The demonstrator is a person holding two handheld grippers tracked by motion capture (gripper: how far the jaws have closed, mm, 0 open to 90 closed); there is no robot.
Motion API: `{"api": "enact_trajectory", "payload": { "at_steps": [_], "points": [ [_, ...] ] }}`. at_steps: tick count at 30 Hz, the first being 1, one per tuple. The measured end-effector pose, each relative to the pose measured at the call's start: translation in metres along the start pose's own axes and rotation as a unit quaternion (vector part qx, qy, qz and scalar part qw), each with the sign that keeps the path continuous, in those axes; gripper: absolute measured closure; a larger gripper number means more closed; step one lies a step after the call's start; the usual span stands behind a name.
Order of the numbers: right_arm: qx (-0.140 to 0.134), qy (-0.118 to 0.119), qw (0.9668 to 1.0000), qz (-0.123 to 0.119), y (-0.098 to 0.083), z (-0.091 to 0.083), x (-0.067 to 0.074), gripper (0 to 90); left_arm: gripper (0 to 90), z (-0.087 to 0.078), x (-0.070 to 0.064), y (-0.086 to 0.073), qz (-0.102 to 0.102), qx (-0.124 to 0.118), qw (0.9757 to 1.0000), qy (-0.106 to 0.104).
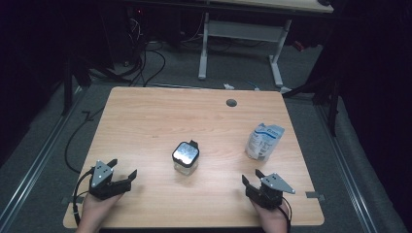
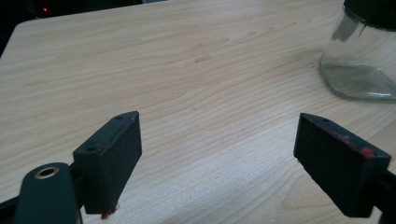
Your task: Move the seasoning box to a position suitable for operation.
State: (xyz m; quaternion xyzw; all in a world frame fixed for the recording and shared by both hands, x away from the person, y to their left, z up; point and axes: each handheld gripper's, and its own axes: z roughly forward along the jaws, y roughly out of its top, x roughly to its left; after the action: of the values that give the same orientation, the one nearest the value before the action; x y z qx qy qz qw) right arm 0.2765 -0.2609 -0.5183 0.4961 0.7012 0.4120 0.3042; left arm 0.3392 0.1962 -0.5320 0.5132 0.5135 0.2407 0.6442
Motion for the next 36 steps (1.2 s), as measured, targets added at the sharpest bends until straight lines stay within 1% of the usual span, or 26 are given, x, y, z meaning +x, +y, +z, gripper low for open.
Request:
{"api": "enact_trajectory", "payload": {
  "at_steps": [1, 4, 5, 6, 7, 8, 10, 11, 13, 14, 15, 17, 19, 20, 21, 24, 25, 26, 27, 28, 29, 30, 31, 33, 35, 36],
  "points": [
    [-0.001, 0.000, 1.0000, -0.001, 0.000, 0.000, -0.001, 41.6, 14.6, 0.001, 0.000, 0.002, -0.007, -0.001, 1.0000, 0.001],
    [-0.003, 0.004, 1.0000, 0.003, 0.000, 0.000, -0.003, 41.2, 14.5, 0.001, -0.001, 0.005, -0.014, -0.005, 0.9999, 0.002],
    [-0.001, 0.009, 1.0000, 0.003, 0.000, 0.001, -0.004, 42.0, 14.7, 0.000, -0.003, 0.008, -0.025, 0.000, 0.9997, -0.004],
    [0.002, 0.010, 0.9999, 0.002, -0.001, 0.001, -0.004, 42.5, 14.1, 0.000, -0.004, 0.008, -0.031, 0.004, 0.9995, -0.008],
    [0.002, 0.010, 0.9999, 0.002, -0.001, 0.001, -0.004, 42.5, 13.1, 0.000, -0.004, 0.008, -0.031, 0.004, 0.9995, -0.008],
    [0.001, 0.011, 0.9999, -0.003, 0.000, 0.000, -0.003, 42.8, 10.4, 0.000, -0.007, 0.006, -0.037, 0.020, 0.9990, -0.014],
    [0.000, 0.013, 0.9999, -0.004, 0.003, 0.000, -0.002, 42.4, 2.9, 0.004, -0.008, 0.003, -0.034, 0.038, 0.9987, 0.001],
    [-0.002, 0.015, 0.9999, -0.002, 0.004, 0.000, -0.002, 42.1, 0.0, 0.006, -0.009, 0.003, -0.043, 0.049, 0.9979, 0.004],
    [-0.004, 0.018, 0.9998, -0.008, 0.008, 0.002, -0.002, 41.6, 0.3, 0.008, -0.011, 0.003, -0.054, 0.061, 0.9967, -0.004],
    [-0.006, 0.021, 0.9997, -0.010, 0.009, 0.004, -0.002, 42.1, 0.2, 0.010, -0.011, 0.003, -0.049, 0.065, 0.9967, 0.002],
    [-0.006, 0.021, 0.9997, -0.010, 0.009, 0.004, -0.002, 42.1, 0.3, 0.010, -0.011, 0.003, -0.049, 0.065, 0.9967, 0.002],
    [-0.001, 0.036, 0.9993, -0.011, 0.014, 0.011, -0.002, 46.4, 0.3, 0.014, -0.012, 0.004, -0.058, 0.079, 0.9951, 0.009],
    [0.000, 0.045, 0.9989, -0.014, 0.021, 0.016, -0.002, 50.1, 0.4, 0.023, -0.019, 0.007, -0.043, 0.078, 0.9960, 0.008],
    [-0.003, 0.052, 0.9986, -0.010, 0.025, 0.018, -0.002, 50.9, 1.4, 0.023, -0.019, 0.007, -0.043, 0.078, 0.9960, 0.008],
    [-0.005, 0.057, 0.9983, -0.009, 0.029, 0.020, -0.001, 51.3, 2.8, 0.026, -0.024, 0.012, -0.035, 0.064, 0.9973, -0.001],
    [0.002, 0.049, 0.9980, -0.040, 0.034, 0.026, 0.006, 51.4, 11.1, 0.027, -0.027, 0.010, -0.029, 0.048, 0.9983, -0.013],
    [0.001, 0.047, 0.9979, -0.044, 0.034, 0.026, 0.007, 51.6, 15.5, 0.028, -0.028, 0.008, -0.026, 0.052, 0.9981, -0.017],
    [0.002, 0.047, 0.9981, -0.039, 0.034, 0.026, 0.008, 51.8, 17.0, 0.028, -0.030, 0.009, -0.024, 0.061, 0.9976, -0.020],
    [0.002, 0.050, 0.9982, -0.034, 0.034, 0.025, 0.009, 51.7, 18.2, 0.026, -0.030, 0.009, -0.025, 0.060, 0.9976, -0.023],
    [0.003, 0.047, 0.9985, -0.029, 0.034, 0.025, 0.010, 51.5, 21.3, 0.024, -0.031, 0.010, -0.032, 0.055, 0.9975, -0.029],
    [0.003, 0.047, 0.9985, -0.029, 0.034, 0.025, 0.010, 51.5, 24.7, 0.024, -0.031, 0.010, -0.032, 0.055, 0.9975, -0.029],
    [-0.002, 0.049, 0.9987, -0.007, 0.032, 0.025, 0.012, 51.6, 26.8, 0.022, -0.028, 0.010, -0.058, 0.052, 0.9965, -0.031],
    [-0.001, 0.052, 0.9987, -0.001, 0.031, 0.024, 0.013, 51.6, 28.9, 0.023, -0.027, 0.009, -0.070, 0.055, 0.9955, -0.032],
    [0.004, 0.050, 0.9987, -0.003, 0.026, 0.024, 0.016, 53.7, 31.3, 0.025, -0.027, 0.005, -0.072, 0.062, 0.9951, -0.026],
    [0.002, 0.048, 0.9988, -0.008, 0.022, 0.019, 0.016, 54.6, 34.9, 0.025, -0.031, 0.003, -0.072, 0.069, 0.9944, -0.035],
    [-0.003, 0.048, 0.9988, -0.013, 0.020, 0.015, 0.015, 55.5, 38.2, 0.025, -0.033, 0.003, -0.074, 0.065, 0.9943, -0.041]
  ]
}}
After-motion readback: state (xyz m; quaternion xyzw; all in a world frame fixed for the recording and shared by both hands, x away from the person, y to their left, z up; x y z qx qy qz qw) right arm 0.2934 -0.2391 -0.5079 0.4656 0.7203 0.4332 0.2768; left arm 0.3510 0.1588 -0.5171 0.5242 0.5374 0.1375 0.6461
